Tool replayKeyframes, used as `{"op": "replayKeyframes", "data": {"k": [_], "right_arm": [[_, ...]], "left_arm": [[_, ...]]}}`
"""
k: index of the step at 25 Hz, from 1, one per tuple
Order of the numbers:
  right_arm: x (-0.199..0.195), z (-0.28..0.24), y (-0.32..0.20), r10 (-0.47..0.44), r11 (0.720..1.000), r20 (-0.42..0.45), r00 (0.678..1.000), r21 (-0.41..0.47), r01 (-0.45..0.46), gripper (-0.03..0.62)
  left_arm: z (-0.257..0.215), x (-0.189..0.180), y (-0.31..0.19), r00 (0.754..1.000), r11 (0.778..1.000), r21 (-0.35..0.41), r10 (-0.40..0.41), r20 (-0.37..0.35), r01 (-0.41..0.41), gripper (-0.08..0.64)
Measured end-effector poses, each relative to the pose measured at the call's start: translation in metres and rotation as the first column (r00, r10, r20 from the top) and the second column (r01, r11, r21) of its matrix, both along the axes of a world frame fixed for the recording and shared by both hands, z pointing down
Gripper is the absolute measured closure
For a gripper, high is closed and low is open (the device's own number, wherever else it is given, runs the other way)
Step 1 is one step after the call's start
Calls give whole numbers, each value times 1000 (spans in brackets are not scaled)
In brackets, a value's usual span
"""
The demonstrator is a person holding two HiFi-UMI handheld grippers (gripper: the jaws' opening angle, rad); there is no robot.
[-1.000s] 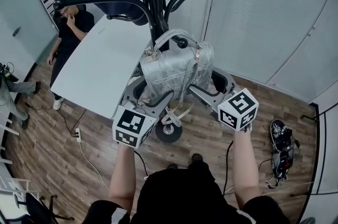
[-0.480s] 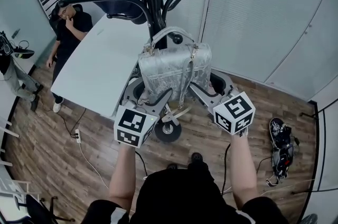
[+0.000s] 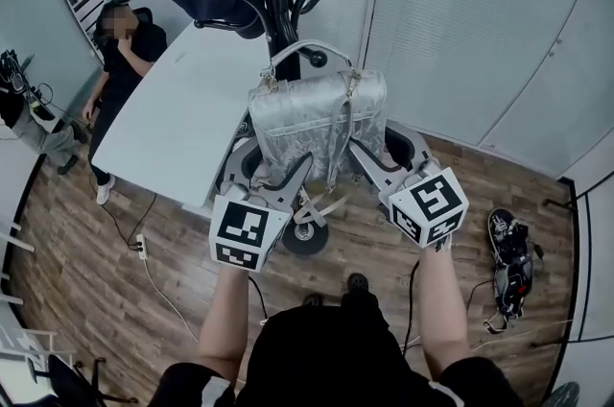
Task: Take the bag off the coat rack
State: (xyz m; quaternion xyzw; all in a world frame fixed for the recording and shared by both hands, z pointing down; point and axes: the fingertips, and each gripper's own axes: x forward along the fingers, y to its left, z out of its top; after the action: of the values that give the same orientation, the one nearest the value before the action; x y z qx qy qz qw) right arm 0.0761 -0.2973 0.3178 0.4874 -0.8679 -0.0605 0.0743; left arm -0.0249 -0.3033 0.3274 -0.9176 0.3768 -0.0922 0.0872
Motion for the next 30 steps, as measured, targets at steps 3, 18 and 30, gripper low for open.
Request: {"op": "replayKeyframes", "data": {"k": [3, 18, 30], "right_arm": [[5, -10, 18, -2, 999, 3, 1000, 34, 2, 405], [1, -23, 33, 2, 998, -4, 1000, 65, -1, 405], [15, -15, 57, -42, 999, 0, 999, 7, 42, 407]], "left_arm": [[-10, 4, 17, 1000, 999, 39, -4, 3, 4, 288], [-23, 1, 33, 1000, 997, 79, 13, -24, -11, 294], [-15, 15, 62, 999, 999, 17, -33, -24, 34, 293]]}}
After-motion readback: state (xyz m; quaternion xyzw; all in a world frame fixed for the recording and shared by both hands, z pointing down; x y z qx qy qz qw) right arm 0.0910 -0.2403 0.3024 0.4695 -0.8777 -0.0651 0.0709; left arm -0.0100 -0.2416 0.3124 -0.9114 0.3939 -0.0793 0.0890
